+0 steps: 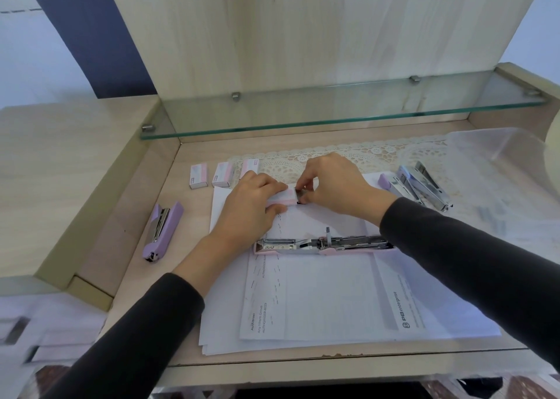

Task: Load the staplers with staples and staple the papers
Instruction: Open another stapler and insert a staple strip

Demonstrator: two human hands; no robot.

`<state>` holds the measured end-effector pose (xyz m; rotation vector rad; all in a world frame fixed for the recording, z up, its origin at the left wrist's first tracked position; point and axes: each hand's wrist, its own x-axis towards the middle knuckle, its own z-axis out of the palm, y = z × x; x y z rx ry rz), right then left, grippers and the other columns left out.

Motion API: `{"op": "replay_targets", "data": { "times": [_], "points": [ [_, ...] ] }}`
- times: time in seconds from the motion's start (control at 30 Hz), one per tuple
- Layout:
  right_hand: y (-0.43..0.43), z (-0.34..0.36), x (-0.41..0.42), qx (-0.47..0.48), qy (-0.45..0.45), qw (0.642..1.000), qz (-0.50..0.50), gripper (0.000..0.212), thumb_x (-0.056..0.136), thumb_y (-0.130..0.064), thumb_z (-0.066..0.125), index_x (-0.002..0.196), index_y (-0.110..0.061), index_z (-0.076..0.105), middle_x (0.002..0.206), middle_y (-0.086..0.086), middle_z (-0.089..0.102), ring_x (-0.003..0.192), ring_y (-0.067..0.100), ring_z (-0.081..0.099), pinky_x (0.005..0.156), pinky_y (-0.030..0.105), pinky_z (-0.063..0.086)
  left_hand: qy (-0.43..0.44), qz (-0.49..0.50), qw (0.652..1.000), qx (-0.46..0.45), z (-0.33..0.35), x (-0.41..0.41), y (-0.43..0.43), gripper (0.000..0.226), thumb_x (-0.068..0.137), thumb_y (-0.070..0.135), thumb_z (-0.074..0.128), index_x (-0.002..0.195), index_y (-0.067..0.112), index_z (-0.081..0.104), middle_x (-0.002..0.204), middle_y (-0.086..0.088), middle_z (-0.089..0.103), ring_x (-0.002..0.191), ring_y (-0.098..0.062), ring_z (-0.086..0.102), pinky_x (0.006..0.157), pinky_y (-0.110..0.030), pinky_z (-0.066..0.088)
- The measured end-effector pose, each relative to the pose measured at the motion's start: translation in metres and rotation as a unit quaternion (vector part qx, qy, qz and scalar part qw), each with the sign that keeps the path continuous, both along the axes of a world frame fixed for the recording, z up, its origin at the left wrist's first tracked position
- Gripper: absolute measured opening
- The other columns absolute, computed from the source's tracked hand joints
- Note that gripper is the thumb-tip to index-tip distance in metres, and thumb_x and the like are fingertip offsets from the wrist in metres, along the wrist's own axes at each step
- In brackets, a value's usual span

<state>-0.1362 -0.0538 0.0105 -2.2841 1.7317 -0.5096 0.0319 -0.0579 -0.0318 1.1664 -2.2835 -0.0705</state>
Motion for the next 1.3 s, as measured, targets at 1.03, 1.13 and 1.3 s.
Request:
{"op": "replay_targets", "data": {
  "times": [1.03, 1.13, 1.3],
  "points": [
    [-0.016, 0.001, -0.005, 0.087, -0.037, 0.994, 0.046, 0.013, 0.069, -0.011, 0.073, 0.081, -0.012, 0.068, 0.074, -0.001, 0.063, 0.079, 0.018, 0.057, 0.069, 0.029, 0.046, -0.043, 0.01, 0.993, 0.109, 0.016, 0.0, -0.006, 0.038, 0.082, 0.022, 0.068, 0.118, 0.012, 0.061, 0.112, -0.007, 0.061, 0.106, -0.021, 0.046, 0.083, -0.015, 0.026],
    [-0.017, 0.0, -0.006, 0.079, -0.039, 0.995, 0.049, 0.016, 0.068, -0.009, 0.073, 0.08, -0.013, 0.063, 0.083, 0.004, 0.066, 0.078, 0.018, 0.055, 0.066, 0.028, 0.044, -0.043, 0.014, 0.993, 0.112, 0.016, 0.001, -0.005, 0.038, 0.082, 0.022, 0.068, 0.118, 0.013, 0.061, 0.112, -0.005, 0.06, 0.105, -0.02, 0.046, 0.083, -0.015, 0.026],
    [-0.014, 0.0, -0.004, 0.074, -0.08, 0.992, 0.064, 0.017, 0.069, 0.0, 0.066, 0.068, -0.014, 0.056, 0.073, 0.0, 0.061, 0.063, 0.005, 0.051, 0.053, 0.01, 0.036, -0.046, 0.017, 0.992, 0.118, 0.016, 0.001, -0.005, 0.038, 0.082, 0.024, 0.067, 0.119, 0.015, 0.06, 0.113, -0.003, 0.06, 0.105, -0.018, 0.045, 0.083, -0.015, 0.026]
  ]
}}
